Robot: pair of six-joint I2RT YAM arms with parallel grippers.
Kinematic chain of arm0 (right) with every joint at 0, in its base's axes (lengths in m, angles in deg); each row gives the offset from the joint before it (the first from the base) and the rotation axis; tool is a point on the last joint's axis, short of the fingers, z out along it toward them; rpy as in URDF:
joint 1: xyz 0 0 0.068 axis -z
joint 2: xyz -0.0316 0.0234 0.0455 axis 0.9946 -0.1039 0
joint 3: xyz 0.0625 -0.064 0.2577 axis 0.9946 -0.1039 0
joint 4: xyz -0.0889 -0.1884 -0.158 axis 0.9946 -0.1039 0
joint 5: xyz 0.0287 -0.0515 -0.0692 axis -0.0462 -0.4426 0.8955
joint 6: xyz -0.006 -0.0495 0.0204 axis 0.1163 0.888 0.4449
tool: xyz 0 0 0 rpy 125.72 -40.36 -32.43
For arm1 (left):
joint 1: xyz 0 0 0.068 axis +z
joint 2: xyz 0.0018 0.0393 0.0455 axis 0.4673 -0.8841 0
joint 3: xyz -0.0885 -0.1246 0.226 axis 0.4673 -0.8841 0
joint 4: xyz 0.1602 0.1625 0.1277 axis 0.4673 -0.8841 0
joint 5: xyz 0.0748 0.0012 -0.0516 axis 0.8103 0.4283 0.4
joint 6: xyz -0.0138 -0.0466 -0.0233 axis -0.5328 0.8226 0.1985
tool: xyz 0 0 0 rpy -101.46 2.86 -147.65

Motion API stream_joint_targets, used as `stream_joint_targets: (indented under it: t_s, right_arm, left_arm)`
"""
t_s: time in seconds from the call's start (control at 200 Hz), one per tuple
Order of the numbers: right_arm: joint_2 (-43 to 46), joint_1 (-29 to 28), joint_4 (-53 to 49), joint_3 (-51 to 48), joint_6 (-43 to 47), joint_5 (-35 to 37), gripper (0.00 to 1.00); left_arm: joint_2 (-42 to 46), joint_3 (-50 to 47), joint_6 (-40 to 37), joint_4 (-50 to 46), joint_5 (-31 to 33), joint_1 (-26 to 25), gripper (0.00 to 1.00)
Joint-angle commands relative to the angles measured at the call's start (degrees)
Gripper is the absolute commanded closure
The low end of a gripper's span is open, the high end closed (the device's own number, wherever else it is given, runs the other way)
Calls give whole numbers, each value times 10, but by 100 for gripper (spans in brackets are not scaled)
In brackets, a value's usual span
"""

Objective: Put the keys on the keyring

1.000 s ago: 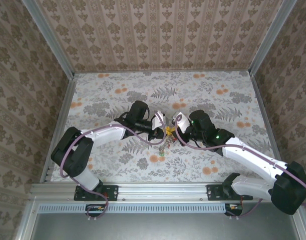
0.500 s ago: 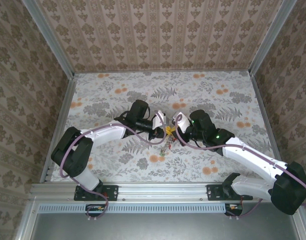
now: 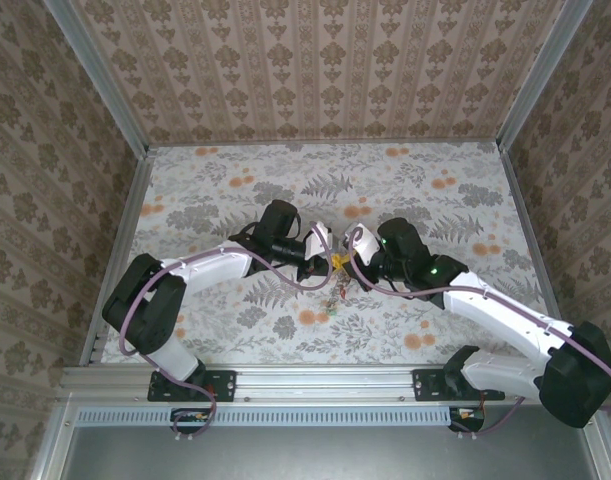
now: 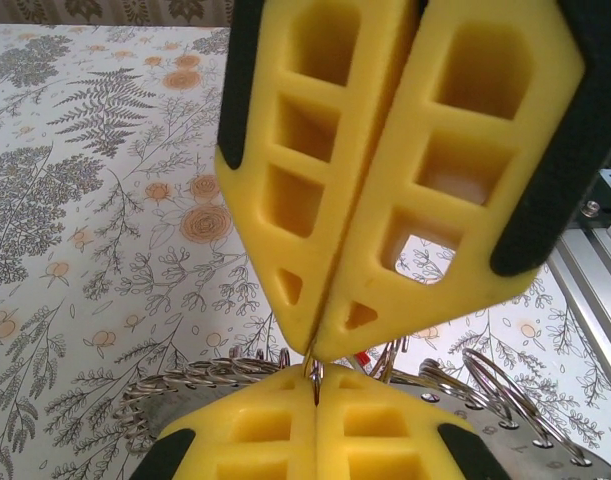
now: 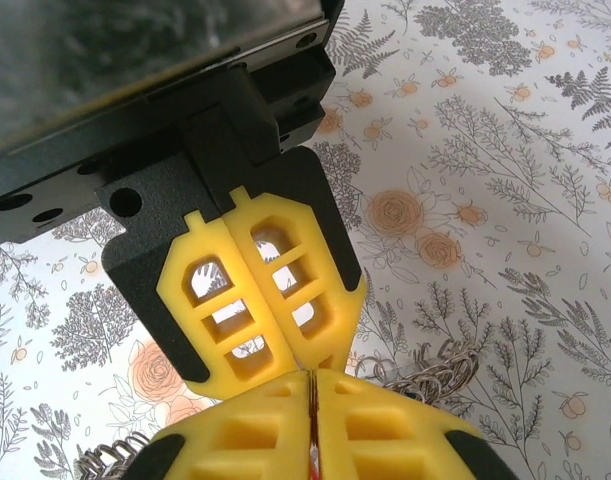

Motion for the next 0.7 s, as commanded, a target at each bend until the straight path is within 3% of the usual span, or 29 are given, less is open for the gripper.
stream_joint_targets:
  t_s: [0.0, 0.2, 0.35, 0.695]
  right_arm:
    - [-9, 2, -27, 15, 6, 5, 88]
    - [-14, 2, -30, 20, 10, 8, 88]
    - [-14, 2, -34, 22, 13, 18, 100]
    - [11, 20, -22, -6, -49, 68, 100]
  left_arm:
    - [7, 7, -13, 17, -8, 0, 100]
    - [6, 8, -13, 19, -7, 0, 100]
    - [7, 5, -12, 19, -4, 1, 100]
    - [12, -55, 41, 114, 38, 6, 100]
